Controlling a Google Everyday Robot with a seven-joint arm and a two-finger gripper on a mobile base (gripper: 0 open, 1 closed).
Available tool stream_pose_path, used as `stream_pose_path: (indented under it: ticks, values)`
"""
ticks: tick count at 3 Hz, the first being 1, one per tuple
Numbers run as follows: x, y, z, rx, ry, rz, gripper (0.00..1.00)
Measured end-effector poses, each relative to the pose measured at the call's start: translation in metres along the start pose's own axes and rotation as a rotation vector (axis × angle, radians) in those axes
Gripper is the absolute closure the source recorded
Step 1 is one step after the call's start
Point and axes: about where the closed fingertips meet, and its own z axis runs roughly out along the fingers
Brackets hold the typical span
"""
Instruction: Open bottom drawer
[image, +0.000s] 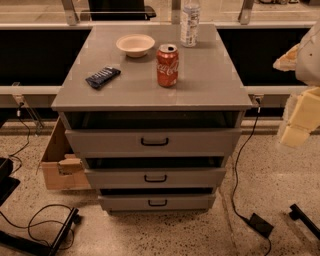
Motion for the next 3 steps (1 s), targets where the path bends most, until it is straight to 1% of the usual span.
stream_pose_path:
  ticks: [1,2,3]
  values:
    - [0.0,0.0,0.0,0.0,0.0,0.0,0.0]
    - [0.001,0.005,0.015,0.012,0.069,0.0,0.0]
    - [0.007,0.017,0.051,0.058,0.194,0.006,0.0]
